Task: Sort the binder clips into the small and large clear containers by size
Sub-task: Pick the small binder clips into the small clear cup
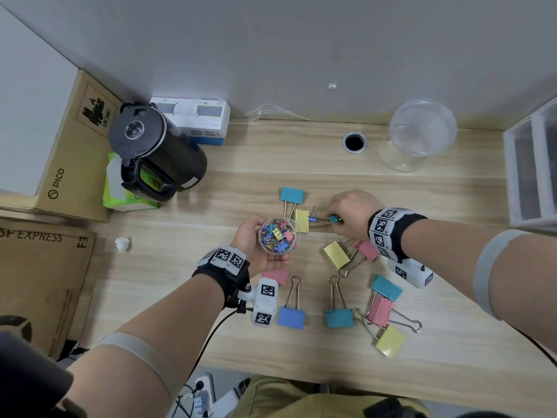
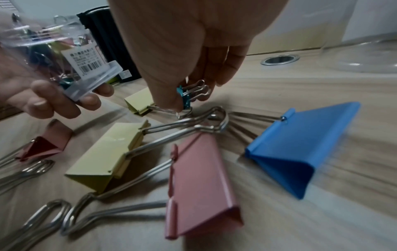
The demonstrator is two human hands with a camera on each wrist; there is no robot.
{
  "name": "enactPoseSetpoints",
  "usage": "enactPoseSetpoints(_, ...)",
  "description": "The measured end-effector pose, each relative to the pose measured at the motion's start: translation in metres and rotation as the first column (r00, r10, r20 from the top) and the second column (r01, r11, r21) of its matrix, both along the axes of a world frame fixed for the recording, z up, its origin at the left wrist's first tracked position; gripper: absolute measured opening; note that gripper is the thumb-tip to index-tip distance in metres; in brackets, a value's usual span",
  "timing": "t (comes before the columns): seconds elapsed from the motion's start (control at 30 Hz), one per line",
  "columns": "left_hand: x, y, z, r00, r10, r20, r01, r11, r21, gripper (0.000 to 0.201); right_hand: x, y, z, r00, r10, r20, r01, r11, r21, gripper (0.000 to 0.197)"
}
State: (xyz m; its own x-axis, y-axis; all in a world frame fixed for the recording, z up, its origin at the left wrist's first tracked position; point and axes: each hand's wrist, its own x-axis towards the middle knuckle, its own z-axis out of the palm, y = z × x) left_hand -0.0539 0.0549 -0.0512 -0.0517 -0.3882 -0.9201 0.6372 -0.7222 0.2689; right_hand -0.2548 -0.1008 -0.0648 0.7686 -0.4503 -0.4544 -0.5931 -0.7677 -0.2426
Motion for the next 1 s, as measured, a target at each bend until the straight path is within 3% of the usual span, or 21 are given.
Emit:
enactPoseSetpoints(0.17, 0.002, -0.003, 0.0, 1.0, 0.003, -0.009, -0.003, 1.0, -0.011, 0.057, 0.007, -0.009, 0.002, 0.973, -0.199, 0.116, 0.186, 0.976, 0.114, 0.026)
enactPoseSetpoints(0.3, 0.003, -0.003, -0.001, 1.0, 0.007, -0.014, -0.007, 1.0, -0.01, 0.055, 0.023, -0.012, -0.001, 0.948, -0.309, 0.076, 0.283, 0.927, 0.246, 0.02)
enactPoseSetpoints(0.57, 0.011, -0.003, -0.003, 1.0, 0.01, -0.007, -0.01, 1.0, 0.003, 0.054, 0.028, -0.012, -0.022, 0.986, -0.124, 0.112, 0.103, 0.979, 0.176, 0.027)
enactPoseSetpoints(0.8, 0.013, -0.006, -0.005, 1.0, 0.015, -0.012, -0.015, 1.0, 0.006, 0.052, 0.028, -0.021, -0.02, 0.983, -0.033, 0.179, -0.011, 0.972, 0.236, 0.023)
enactPoseSetpoints(1.0, 0.008, -0.009, -0.004, 1.0, 0.003, -0.011, -0.003, 1.0, -0.005, 0.05, 0.033, -0.019, -0.009, 0.997, 0.063, 0.043, -0.067, 0.99, 0.12, 0.015)
